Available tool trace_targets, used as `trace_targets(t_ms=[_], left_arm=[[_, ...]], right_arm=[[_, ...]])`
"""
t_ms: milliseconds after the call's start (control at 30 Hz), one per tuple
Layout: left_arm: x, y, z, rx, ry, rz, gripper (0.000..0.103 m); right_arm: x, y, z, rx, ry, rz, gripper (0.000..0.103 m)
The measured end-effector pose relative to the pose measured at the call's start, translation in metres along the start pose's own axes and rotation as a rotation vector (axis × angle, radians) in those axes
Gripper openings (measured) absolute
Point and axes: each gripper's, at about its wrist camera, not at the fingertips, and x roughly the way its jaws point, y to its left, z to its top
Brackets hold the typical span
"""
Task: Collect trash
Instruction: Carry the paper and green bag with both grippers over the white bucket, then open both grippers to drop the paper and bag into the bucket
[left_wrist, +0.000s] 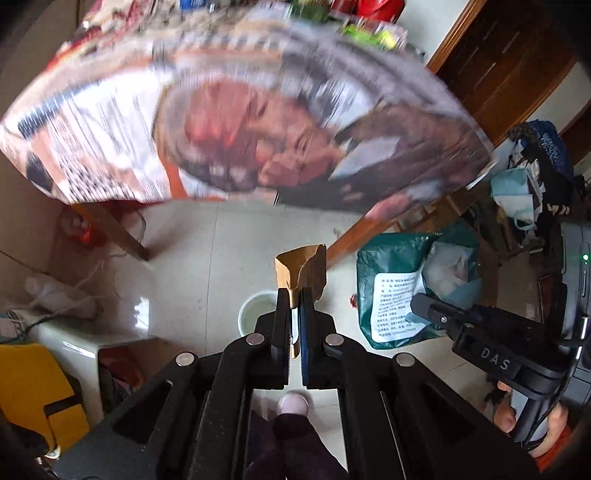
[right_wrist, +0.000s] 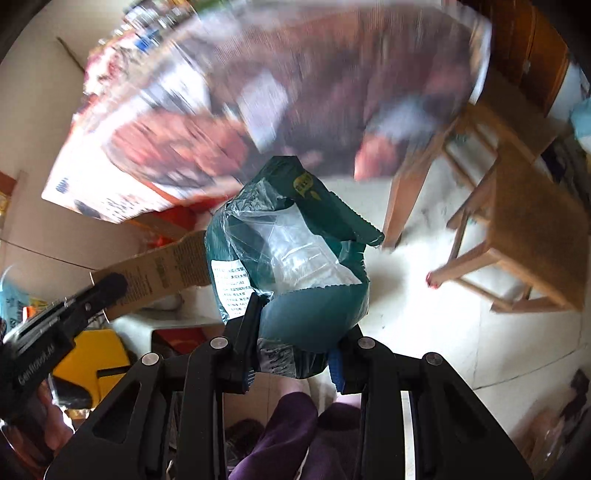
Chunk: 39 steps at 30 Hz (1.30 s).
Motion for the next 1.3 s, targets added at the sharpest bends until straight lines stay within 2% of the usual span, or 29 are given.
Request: trace_targets(t_ms=[433, 567, 667, 767, 900, 967, 1000, 1033, 1100, 1200, 1300], left_arm=[[0.242, 0.068, -0.059, -0.008, 0.242, 0.048, 0.003], [0.308, 0.088, -0.083, -0.028, 0.294, 0.059, 0.003], [0.353, 0.106, -0.098, -0.083, 0.341, 0.029, 0.003], [0.389, 0.113, -0.112, -0.108, 0.354, 0.037, 0.003], [0.417, 0.117, -0.121, -0.119, 0.363, 0.037, 0.003], [0.427, 0.117, -0.123, -0.116, 0.374, 0.042, 0.004], [0.428, 0.115, -0.123, -0.116, 0.376, 0.046, 0.008], [0.430, 0.117, -0.124, -0.118, 0.380, 0.050, 0.010], [0.433, 0.116, -0.125, -0.118, 0.388, 0.045, 0.020], [0.430, 0.120, -0.125, -0.120, 0.382, 0.057, 0.036], [0.418, 0.121, -0.122, -0.116, 0.375, 0.071, 0.036]], right_arm=[[0.240, -0.064, -0.038, 0.066, 0.175, -0.089, 0.028], [0.288, -0.074, -0.052, 0.062, 0.202, -0.115, 0.029], [0.319, -0.079, -0.061, 0.047, 0.229, -0.128, 0.031], [0.341, -0.081, -0.064, 0.035, 0.251, -0.145, 0.031], [0.364, -0.083, -0.068, 0.004, 0.271, -0.166, 0.032], [0.374, -0.080, -0.070, 0.008, 0.291, -0.172, 0.039], [0.377, -0.081, -0.070, 0.025, 0.313, -0.173, 0.049], [0.381, -0.084, -0.069, 0.041, 0.325, -0.159, 0.054], [0.382, -0.085, -0.070, 0.083, 0.328, -0.123, 0.054], [0.379, -0.081, -0.072, 0.096, 0.334, -0.121, 0.057], [0.365, -0.078, -0.070, 0.091, 0.321, -0.123, 0.057]])
